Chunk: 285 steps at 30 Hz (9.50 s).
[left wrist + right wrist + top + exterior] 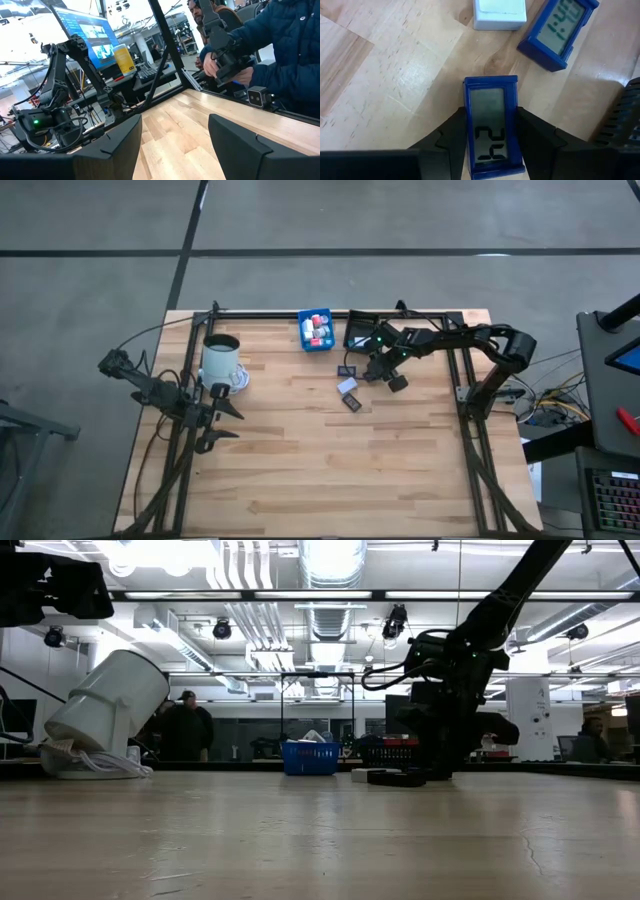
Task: Pick & Place Office items
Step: Put the right purple digital clock into the black basket, then put the purple digital clock into the black basket
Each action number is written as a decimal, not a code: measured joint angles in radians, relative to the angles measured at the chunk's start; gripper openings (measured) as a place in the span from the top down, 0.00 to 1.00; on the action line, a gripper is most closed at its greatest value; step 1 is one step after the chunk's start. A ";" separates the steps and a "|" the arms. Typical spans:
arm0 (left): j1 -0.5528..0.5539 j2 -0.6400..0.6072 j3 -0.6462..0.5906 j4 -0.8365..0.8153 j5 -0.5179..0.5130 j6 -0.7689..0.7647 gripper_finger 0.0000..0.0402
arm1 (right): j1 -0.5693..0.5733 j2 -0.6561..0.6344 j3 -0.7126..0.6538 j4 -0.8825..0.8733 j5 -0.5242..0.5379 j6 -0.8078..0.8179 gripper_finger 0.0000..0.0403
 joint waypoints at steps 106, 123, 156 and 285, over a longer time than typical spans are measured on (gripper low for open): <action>0.000 0.000 0.000 0.000 0.000 0.000 0.42 | -0.204 0.219 0.425 -0.179 0.035 0.493 0.59; 0.000 0.000 0.000 0.000 0.000 0.000 0.42 | -0.204 0.222 0.428 -0.174 0.035 0.542 0.41; 0.000 0.000 0.000 0.000 0.000 0.000 0.42 | -0.011 -0.058 0.449 -0.211 -0.040 0.547 0.39; 0.000 0.002 0.000 0.000 0.000 0.000 0.42 | 0.158 0.077 -0.088 0.704 0.178 0.694 0.41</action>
